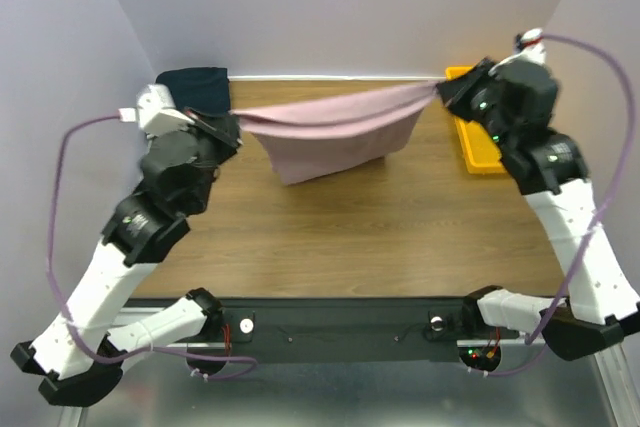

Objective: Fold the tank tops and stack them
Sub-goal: Flatten the tank top out

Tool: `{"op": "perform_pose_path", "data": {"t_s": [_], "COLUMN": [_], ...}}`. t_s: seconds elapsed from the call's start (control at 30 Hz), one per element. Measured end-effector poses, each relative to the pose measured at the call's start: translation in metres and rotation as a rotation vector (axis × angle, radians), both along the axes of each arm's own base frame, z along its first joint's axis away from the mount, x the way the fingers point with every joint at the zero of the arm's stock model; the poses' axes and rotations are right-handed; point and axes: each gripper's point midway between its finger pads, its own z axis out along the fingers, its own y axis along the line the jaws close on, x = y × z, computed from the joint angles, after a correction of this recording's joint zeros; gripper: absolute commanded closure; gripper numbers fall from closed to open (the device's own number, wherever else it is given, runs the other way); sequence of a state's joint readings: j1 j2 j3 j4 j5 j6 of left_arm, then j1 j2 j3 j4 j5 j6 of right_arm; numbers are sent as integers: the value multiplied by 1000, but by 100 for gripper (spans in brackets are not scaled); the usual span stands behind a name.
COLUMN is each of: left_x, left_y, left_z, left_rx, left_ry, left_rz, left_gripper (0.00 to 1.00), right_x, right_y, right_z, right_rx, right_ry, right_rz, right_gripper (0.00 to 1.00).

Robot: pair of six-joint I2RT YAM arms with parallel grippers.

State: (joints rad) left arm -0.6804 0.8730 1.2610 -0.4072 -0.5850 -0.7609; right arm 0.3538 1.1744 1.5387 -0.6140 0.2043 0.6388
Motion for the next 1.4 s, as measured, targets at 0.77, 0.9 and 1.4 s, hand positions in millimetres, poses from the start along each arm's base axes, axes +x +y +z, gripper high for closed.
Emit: {"op": "perform_pose_path", "data": {"t_s": [0.77, 0.9, 1.4], "left_x": [42, 124, 285], "left_y": [-10, -18, 9], "left_z": [155, 130, 89], "left_rx": [-25, 46, -77], "left_ry": [-301, -245, -266], "left_rz": [28, 46, -277], "left_gripper": [100, 100, 100], "right_x": [53, 127, 222], "right_y": [1, 22, -29], "right_z": [125, 91, 63], "right_rx": [-21, -78, -10], "right_ry": [-266, -201, -249], "right_rz": [-68, -68, -125], "right_gripper": [100, 100, 100]}}
